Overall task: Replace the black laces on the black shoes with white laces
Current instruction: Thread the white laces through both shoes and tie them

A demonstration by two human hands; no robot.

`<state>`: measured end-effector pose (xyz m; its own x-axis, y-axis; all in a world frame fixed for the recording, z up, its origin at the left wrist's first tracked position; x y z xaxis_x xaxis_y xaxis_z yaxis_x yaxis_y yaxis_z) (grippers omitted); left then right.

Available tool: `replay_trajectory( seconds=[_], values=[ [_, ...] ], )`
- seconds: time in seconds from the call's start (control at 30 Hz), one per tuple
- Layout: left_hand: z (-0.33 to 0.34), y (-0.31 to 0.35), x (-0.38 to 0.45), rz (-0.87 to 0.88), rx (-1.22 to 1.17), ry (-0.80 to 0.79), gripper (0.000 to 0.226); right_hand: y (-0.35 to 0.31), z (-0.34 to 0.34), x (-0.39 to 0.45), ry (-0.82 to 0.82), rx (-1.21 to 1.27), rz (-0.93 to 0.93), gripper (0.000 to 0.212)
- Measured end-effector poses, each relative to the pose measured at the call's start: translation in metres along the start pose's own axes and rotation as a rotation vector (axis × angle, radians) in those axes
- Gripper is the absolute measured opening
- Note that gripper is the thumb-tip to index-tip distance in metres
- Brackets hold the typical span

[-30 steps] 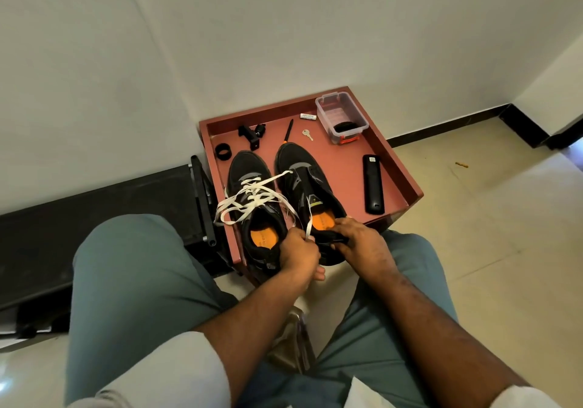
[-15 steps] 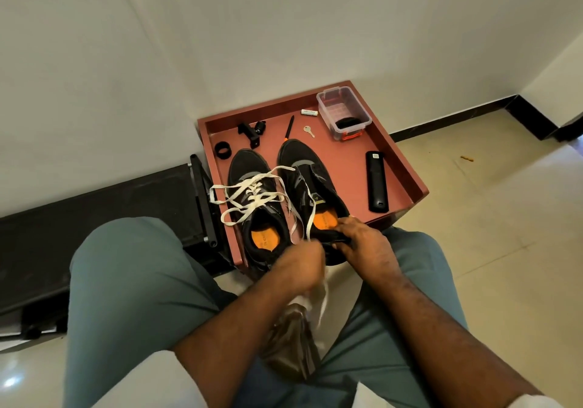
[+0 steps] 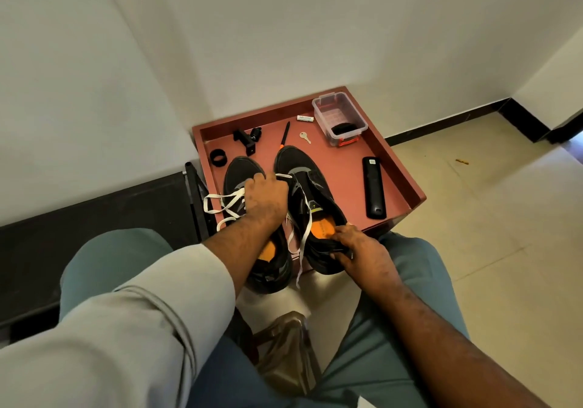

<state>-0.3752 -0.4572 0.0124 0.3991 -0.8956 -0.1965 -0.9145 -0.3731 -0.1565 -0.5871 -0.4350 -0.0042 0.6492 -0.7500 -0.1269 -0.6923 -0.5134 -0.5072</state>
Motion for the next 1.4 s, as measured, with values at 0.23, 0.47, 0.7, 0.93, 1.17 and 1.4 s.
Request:
replay_trajectory(
  seconds=[0.23, 0.47, 0.7, 0.93, 1.17, 1.4],
  values=[
    [0.007, -0.013, 0.004, -0.083, -0.548, -0.027, 0.019, 0.000, -0.005, 0.002, -0.013, 0.019, -0.011, 0.041],
    [-0.036, -0.068, -0.056, -0.083, -1.508, -0.136, 0.011, -0.007, -0.018, 0.005, 0.102, 0.444, 0.057, 0.056],
    [-0.013, -0.114, -0.053, -0.317, -1.648, -0.166, 0.018, -0.056, -0.029, 0.067, 0.206, 0.395, -0.088, 0.030],
    [0.011, -0.114, -0.034, -0.425, -1.253, 0.098, 0.022, -0.084, -0.004, 0.150, -0.168, 0.088, -0.176, 0.066],
    [0.015, -0.094, -0.024, -0.185, -1.062, 0.076, 0.050, -0.086, -0.009, 0.172, -0.145, 0.020, -0.156, 0.029],
    [0.017, -0.078, -0.016, -0.109, -1.046, 0.042, 0.014, -0.078, -0.046, 0.154, -0.198, 0.750, 0.040, 0.010]
  ],
)
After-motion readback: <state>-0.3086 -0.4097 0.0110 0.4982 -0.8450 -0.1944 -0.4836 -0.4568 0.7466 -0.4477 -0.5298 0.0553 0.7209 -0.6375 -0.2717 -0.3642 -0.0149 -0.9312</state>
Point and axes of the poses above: each hand's wrist, its own x-axis towards the middle knuckle, its own z-axis out of the palm, y = z × x, the point moved 2 cm from there along x, towards the middle knuckle, and after that the axes turned 5 degrees about -z, right-handed, at the moved point
